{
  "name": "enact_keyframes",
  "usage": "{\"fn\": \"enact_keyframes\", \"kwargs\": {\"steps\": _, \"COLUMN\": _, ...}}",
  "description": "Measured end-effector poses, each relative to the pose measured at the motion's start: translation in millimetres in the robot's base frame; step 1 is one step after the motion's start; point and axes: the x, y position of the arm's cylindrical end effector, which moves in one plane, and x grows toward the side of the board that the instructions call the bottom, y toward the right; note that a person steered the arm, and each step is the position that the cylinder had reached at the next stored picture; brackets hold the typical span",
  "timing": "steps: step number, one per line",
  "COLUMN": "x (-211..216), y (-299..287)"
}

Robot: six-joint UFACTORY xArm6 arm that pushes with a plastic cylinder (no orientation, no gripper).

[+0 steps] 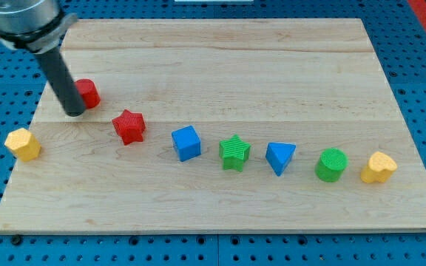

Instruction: Move the red circle to the top left of the board

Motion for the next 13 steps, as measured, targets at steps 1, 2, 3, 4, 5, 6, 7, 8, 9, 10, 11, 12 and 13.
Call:
{"fn": "enact_keyframes", "kwargs": {"steps": 1, "x": -31.4, "y": 33.1}}
{"fn": "enact_keyframes", "kwargs": {"steps": 2, "x": -97.7, "y": 6.7}}
{"fn": "enact_keyframes", "kwargs": {"steps": 3, "x": -51.9, "y": 73.3}}
{"fn": "enact_keyframes", "kwargs": {"steps": 4, "x": 7.3, "y": 78.2}}
{"fn": "enact_keyframes", "kwargs": {"steps": 5, "x": -24.4, "y": 1.1}}
{"fn": "enact_keyframes", "kwargs": {"steps": 6, "x": -45.0, "y": -18.9}}
{"fn": "enact_keyframes", "kwargs": {"steps": 7, "x": -14.5, "y": -21.8}}
{"fn": "enact_keyframes", "kwargs": {"steps": 8, "x": -27.6, "y": -72.7}}
{"fn": "enact_keyframes", "kwargs": {"steps": 9, "x": -67.6, "y": -44.1}}
{"fn": "enact_keyframes", "kwargs": {"steps": 10, "x": -99.5, "y": -11.1}}
{"fn": "enact_keyframes", "kwargs": {"steps": 11, "x": -141.3, "y": -4.0}}
{"fn": "enact_keyframes", "kwargs": {"steps": 12, "x": -188.5, "y": -4.2}}
{"fn": "enact_keyframes", "kwargs": {"steps": 13, "x": -172.1, "y": 19.6}}
